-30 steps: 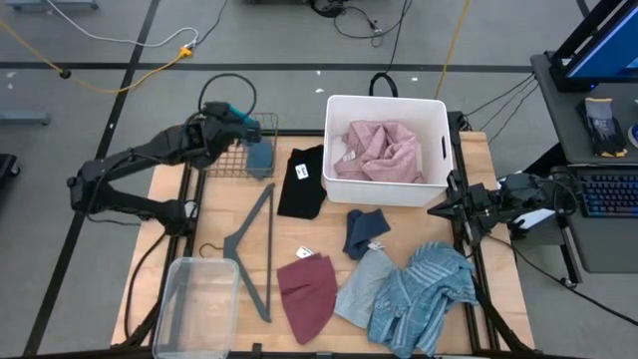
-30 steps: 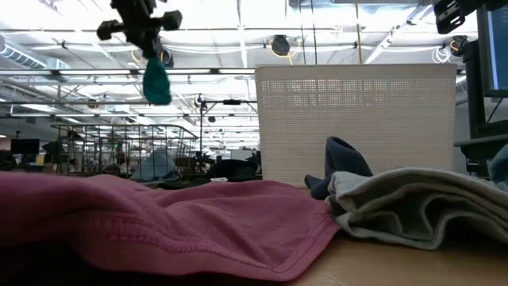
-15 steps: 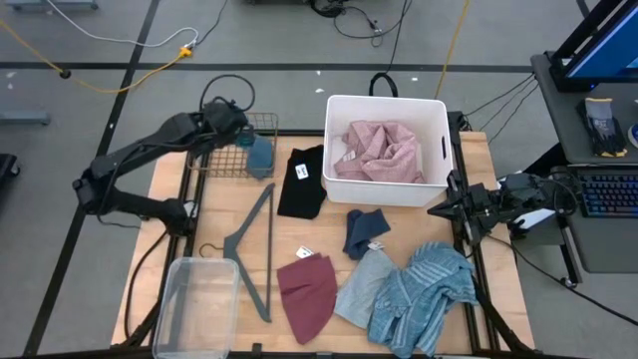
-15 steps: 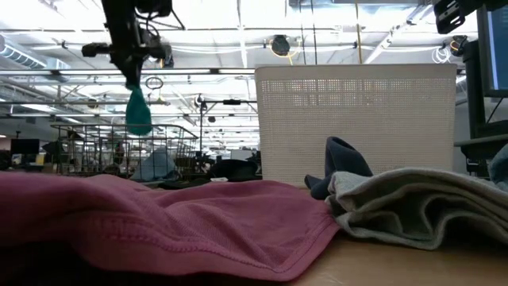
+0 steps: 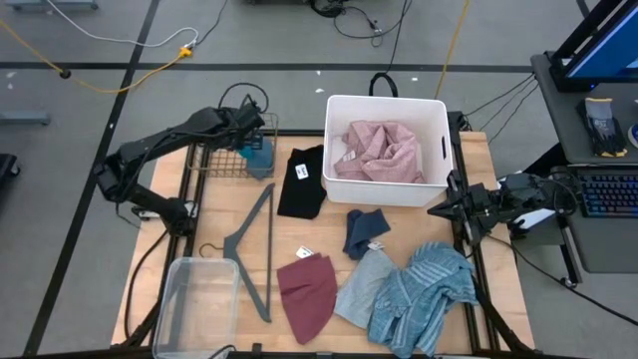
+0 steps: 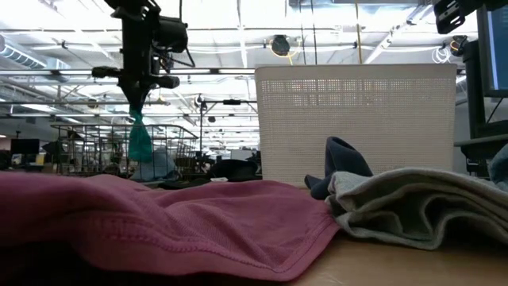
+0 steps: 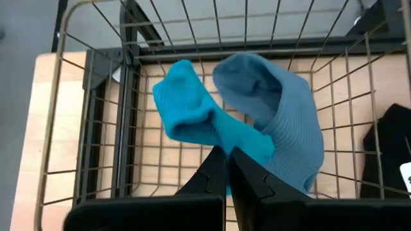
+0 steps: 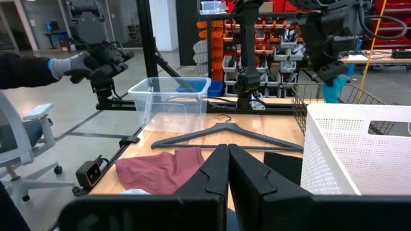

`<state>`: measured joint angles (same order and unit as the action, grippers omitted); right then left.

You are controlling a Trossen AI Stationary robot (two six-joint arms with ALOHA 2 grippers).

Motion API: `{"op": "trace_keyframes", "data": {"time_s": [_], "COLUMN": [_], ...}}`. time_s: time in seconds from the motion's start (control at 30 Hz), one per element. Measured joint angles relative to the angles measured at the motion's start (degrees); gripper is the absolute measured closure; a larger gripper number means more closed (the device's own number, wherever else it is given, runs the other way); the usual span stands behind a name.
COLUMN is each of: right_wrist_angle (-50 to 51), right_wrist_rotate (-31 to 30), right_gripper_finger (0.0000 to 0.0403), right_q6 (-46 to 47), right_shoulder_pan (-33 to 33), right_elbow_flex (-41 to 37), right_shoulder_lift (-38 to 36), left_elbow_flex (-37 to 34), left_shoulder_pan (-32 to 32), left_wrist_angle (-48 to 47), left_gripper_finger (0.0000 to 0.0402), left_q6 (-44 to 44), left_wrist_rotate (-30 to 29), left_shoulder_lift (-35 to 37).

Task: Pick & Place Cloths
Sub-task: Put the blue sock in the gold wire basket

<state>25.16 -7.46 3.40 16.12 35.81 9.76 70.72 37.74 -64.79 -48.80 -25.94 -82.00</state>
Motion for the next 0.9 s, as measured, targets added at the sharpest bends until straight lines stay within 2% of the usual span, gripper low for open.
{"op": "trace_keyframes", "data": {"time_s": [0.5, 0.67, 0.9], "right_wrist_angle": [0.0, 0.0, 0.0], "right_wrist_rotate": [0.0, 0.0, 0.0], "right_gripper_finger": [0.0399, 0.0399, 0.0399], "right_q6": [0.0, 0.0, 0.0], "right_shoulder_pan": [0.0, 0.0, 0.0], "right_elbow_flex": [0.0, 0.0, 0.0], "right_shoulder_lift": [0.0, 0.0, 0.0], "left_elbow_flex": [0.0, 0.0, 0.0], "left_shoulder_pan": [0.5, 0.4, -1.1], "left_wrist_angle": [-1.6, -2.0, -1.9], "left_gripper_finger": [0.0394, 0.0348, 0.0243], "left_q6": [-1.4, -1.2, -1.3], "left_wrist_rotate": [0.3, 0.5, 0.5], "left_shoulder_lift": [-0.4, -0.4, -0.4]}}
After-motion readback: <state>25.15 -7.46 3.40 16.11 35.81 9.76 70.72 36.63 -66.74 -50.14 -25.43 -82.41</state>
